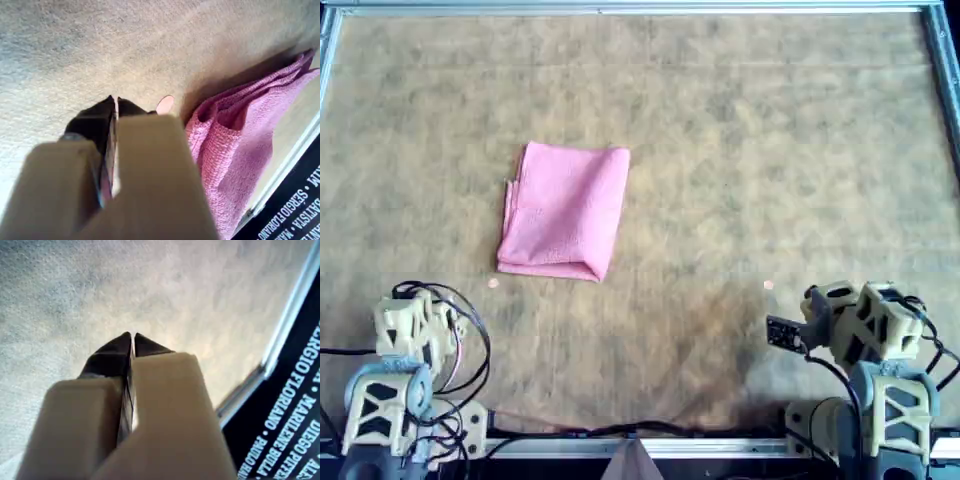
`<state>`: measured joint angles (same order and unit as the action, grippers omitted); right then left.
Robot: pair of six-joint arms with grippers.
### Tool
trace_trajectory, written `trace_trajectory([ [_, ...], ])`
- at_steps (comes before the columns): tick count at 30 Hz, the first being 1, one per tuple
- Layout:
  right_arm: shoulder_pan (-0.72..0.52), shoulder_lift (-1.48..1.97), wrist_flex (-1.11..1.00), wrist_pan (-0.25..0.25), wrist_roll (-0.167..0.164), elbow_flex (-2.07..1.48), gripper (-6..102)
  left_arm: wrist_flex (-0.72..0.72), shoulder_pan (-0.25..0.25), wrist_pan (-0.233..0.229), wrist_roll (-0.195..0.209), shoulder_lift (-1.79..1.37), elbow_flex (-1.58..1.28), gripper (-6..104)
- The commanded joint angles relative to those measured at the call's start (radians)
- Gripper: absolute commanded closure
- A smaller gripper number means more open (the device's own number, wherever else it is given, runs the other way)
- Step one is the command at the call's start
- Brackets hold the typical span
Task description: Fold a cloth
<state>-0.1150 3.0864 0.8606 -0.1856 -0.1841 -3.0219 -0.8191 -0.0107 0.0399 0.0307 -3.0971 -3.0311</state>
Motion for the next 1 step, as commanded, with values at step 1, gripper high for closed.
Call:
trace_trajectory([
  [1,0.006,0.044,0.014,-0.005,-0.005,-0.012,95,-0.002,0.02,-0.006,-0.002,-0.006,0.021,98],
])
